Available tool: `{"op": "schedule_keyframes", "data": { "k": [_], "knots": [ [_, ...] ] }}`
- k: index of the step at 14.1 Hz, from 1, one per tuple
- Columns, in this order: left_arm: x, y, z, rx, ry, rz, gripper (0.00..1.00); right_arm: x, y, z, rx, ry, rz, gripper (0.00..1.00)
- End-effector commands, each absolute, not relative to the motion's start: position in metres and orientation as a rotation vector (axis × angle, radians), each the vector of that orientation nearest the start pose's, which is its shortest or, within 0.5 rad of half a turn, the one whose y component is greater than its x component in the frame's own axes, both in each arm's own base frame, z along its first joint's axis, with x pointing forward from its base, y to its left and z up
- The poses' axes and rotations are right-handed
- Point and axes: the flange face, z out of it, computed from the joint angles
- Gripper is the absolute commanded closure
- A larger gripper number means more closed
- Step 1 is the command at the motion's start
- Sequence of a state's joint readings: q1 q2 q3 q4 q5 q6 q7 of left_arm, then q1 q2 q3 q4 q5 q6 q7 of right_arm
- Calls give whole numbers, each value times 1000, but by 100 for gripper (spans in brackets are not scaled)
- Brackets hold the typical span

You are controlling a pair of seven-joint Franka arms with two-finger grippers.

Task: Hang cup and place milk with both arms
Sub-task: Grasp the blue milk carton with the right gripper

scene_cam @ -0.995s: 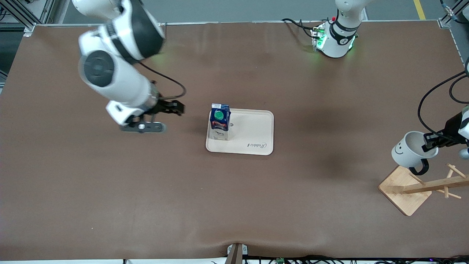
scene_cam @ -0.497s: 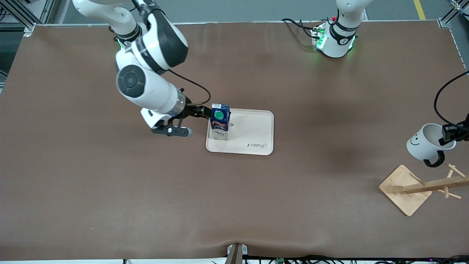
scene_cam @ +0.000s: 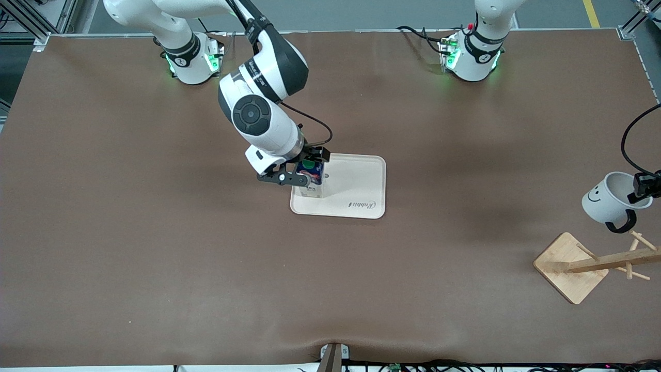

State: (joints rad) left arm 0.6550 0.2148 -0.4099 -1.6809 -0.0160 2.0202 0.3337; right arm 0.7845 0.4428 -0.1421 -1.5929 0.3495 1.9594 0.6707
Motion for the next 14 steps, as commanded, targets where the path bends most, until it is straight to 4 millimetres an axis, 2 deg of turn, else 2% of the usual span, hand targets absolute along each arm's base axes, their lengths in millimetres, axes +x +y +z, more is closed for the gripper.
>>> {"op": "schedule_keyframes", "data": {
  "k": [1,3,5,7,8,9,11,14],
  "knots": [
    [627,181,496,-3207,123,-319,100,510,445,360,-2981,258,272,0],
    [630,181,493,-3207,124,-334,100,507,449,351,-3012,237,255,0],
    [634,183,500,-3200,124,-363,100,507,448,345,-3036,237,253,0],
    [635,186,495,-3205,121,-355,100,508,441,344,-3065,221,273,66],
    [635,189,493,-3207,129,-353,100,509,437,347,-3071,230,293,93],
    [635,197,483,-3212,165,-342,100,512,433,353,-3072,249,304,100],
    [638,204,480,-3235,159,-362,100,522,422,372,-3055,277,316,100],
    [641,208,471,-3254,149,-354,100,547,388,425,-3008,402,409,100]
  ]
}}
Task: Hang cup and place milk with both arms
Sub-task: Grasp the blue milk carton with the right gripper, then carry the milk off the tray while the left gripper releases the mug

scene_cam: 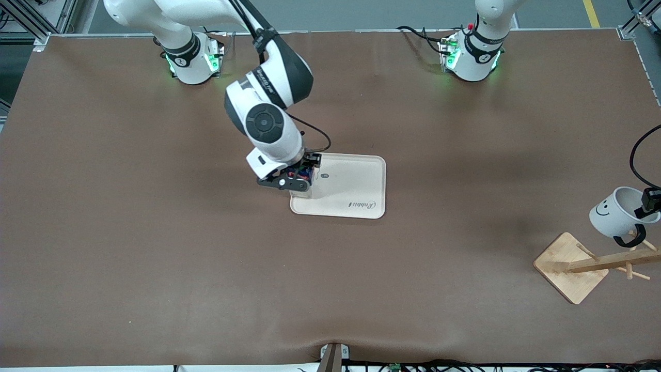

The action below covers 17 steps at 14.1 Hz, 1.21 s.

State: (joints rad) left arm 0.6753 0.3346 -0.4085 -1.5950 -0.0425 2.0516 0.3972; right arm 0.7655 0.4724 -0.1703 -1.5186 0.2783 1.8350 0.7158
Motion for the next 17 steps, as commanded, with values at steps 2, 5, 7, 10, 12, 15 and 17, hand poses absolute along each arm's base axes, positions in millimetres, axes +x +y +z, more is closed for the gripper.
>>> {"op": "schedule_keyframes", "data": {
  "k": [2,5,7,10,12,15,17],
  "knots": [
    [647,213,471,-3256,138,-372,100,575,346,471,-2972,490,444,100],
    [657,215,480,-3255,120,-417,0,592,274,501,-2953,612,499,100],
    [660,208,491,-3251,72,-434,0,602,231,506,-2946,672,502,100],
    [660,168,514,-3258,-46,-397,0,605,176,492,-2964,598,572,100],
    [657,147,523,-3240,-106,-339,0,602,135,493,-2991,546,563,100],
    [644,95,543,-3220,-190,-190,0,597,96,483,-2978,545,599,100],
    [633,55,558,-3167,-277,-104,0,595,59,478,-2966,522,600,100]
  ]
}}
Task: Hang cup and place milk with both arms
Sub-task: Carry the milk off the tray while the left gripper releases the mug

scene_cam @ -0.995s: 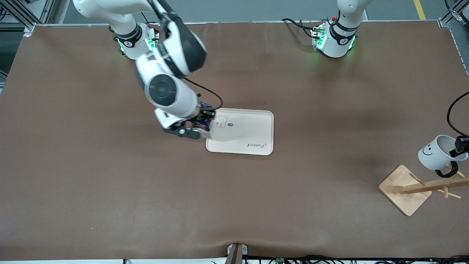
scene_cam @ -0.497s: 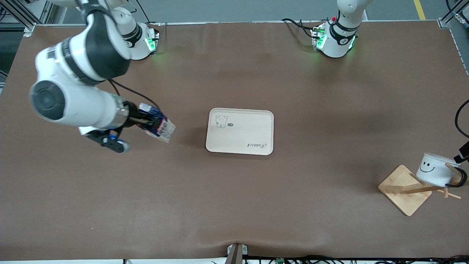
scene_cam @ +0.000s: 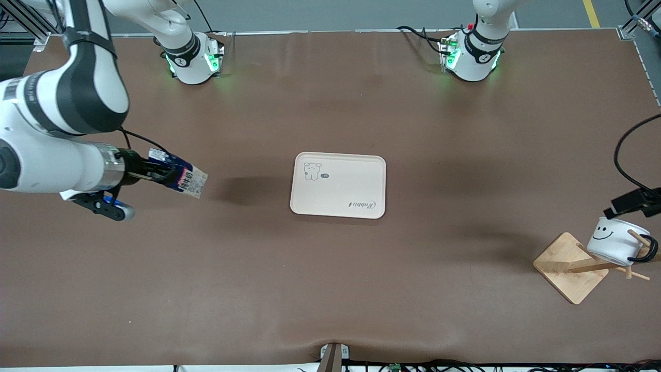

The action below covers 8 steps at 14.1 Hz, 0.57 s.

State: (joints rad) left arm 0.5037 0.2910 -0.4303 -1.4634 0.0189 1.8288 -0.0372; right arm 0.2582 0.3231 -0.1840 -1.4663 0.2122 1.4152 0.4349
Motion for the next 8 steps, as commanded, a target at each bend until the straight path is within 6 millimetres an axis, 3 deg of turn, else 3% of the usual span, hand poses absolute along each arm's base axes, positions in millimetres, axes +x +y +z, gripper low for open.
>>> {"op": "schedule_keyframes", "data": {
  "k": [1,3,8],
  "knots": [
    [628,40,564,-3137,-300,-79,0,592,47,472,-2958,514,603,100],
    [622,12,570,-3120,-261,-36,0,579,25,460,-2952,482,558,100],
    [607,-32,589,-3115,-160,-18,0,551,-49,410,-2955,374,517,100]
  ]
}}
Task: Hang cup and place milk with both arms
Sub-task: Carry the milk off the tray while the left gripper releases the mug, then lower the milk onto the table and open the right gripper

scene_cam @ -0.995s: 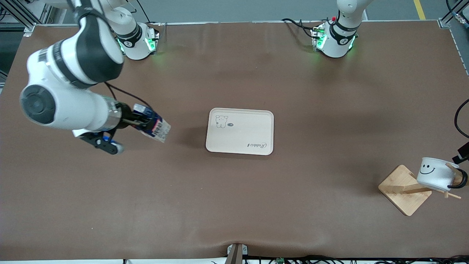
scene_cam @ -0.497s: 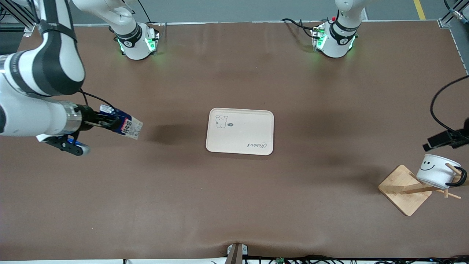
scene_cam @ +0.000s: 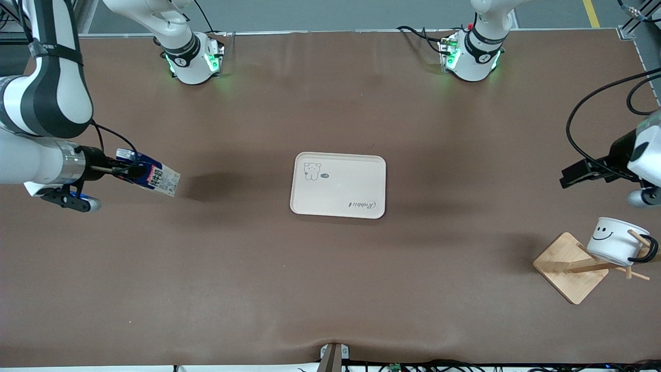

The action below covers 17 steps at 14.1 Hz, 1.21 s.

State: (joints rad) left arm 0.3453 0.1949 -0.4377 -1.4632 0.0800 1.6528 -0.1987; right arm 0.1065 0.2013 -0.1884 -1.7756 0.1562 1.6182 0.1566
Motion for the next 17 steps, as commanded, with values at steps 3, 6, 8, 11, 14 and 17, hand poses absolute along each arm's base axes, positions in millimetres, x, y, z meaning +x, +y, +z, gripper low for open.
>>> {"op": "schedule_keyframes", "data": {
  "k": [3,6,8,11,14,17],
  "knots": [
    [607,-36,604,-3122,-131,-58,0,533,-83,380,-2942,315,476,100],
    [594,-67,620,-3109,-65,-65,0,520,-96,348,-2950,263,452,100],
    [584,-75,624,-3084,-46,-48,0,508,-112,327,-2949,272,430,100],
    [566,-81,628,-3064,-38,5,0,507,-112,322,-2953,269,429,99],
    [541,-77,630,-3080,-55,-13,0,508,-111,322,-2951,284,439,19],
    [529,-69,636,-3109,-70,-24,0,511,-111,328,-2947,284,450,0]
  ]
}}
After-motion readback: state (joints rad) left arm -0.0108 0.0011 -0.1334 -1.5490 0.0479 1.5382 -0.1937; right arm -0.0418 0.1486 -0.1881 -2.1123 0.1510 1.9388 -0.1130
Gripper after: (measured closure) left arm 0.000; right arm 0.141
